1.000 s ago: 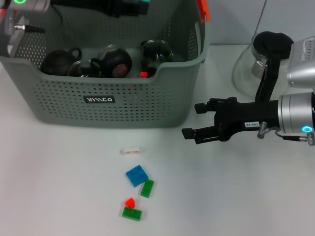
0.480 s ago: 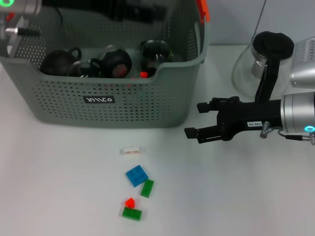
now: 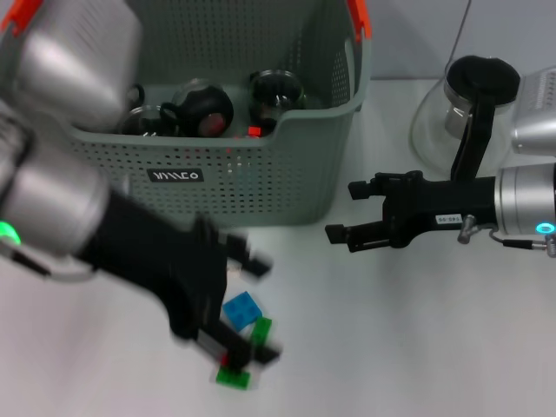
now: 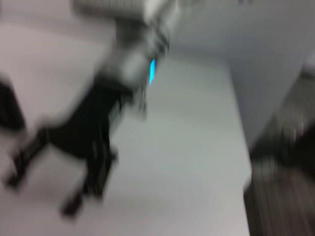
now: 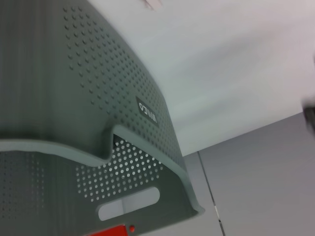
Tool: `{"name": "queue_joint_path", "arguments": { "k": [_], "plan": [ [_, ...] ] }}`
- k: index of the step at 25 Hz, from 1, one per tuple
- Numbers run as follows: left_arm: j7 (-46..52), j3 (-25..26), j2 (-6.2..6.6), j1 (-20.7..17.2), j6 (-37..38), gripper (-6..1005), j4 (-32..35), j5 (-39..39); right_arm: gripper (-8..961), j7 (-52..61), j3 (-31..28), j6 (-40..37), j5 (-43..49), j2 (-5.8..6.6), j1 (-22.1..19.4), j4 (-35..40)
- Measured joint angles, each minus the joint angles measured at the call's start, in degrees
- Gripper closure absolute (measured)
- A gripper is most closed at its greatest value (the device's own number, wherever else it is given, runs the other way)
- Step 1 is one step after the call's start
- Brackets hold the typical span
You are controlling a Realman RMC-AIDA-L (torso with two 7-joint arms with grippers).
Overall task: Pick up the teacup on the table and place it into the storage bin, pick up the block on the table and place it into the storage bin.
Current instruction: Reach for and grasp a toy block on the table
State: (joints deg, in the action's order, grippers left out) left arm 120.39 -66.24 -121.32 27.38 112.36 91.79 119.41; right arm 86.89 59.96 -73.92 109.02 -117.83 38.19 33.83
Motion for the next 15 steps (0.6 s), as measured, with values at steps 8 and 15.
{"name": "queue_joint_path", "arguments": {
  "k": [8,15],
  "plan": [
    [1.6,-16.3,-3.2,-0.5,-6.6,49,-3.4,20.0,7,-0.1,0.0,0.1,-0.1,-0.43,0.1,0.2],
    [3.9,-25.1,-3.3,-0.8,-13.7,51,-4.1,28.1,7,-0.3,0.0,0.3,-0.2,-0.92,0.1,0.2]
  ]
}}
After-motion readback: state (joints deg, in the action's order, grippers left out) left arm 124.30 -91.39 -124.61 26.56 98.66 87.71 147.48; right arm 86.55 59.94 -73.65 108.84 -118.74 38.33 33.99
